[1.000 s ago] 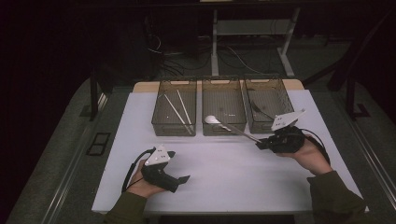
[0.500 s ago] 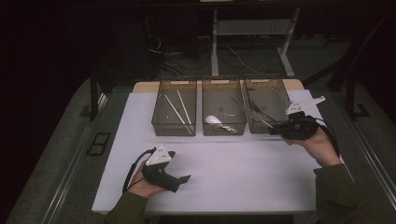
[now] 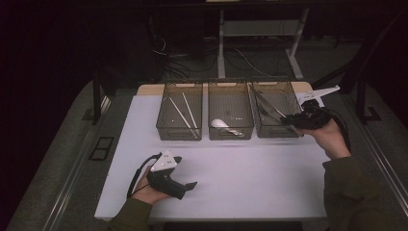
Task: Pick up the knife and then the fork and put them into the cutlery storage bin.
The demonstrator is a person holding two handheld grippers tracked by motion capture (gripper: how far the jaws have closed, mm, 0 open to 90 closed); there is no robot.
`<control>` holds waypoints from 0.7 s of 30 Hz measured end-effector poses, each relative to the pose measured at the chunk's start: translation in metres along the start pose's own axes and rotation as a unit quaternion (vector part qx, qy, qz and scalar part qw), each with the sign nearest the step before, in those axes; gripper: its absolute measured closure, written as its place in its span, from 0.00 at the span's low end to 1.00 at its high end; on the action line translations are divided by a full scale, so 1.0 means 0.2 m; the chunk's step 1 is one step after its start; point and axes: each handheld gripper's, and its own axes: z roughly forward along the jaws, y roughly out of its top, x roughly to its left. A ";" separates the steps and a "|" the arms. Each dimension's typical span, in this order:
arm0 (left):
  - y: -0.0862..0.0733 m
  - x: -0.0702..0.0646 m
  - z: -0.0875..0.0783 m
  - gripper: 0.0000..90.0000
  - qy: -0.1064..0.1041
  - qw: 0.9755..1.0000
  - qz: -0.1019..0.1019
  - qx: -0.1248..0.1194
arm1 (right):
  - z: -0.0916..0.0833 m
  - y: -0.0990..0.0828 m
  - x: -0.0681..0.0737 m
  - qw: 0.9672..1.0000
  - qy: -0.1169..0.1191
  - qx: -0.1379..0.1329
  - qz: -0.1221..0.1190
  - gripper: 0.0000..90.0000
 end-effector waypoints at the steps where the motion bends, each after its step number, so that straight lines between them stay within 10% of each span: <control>1: 0.00 0.00 0.00 0.00 -0.001 1.000 0.001 0.000 | 0.00 0.01 -0.01 1.000 -0.005 0.002 0.004 0.93; 21: 0.00 -0.01 0.01 0.00 -0.015 1.000 0.006 0.001 | 0.23 0.04 -0.31 0.990 -0.084 0.061 0.095 0.92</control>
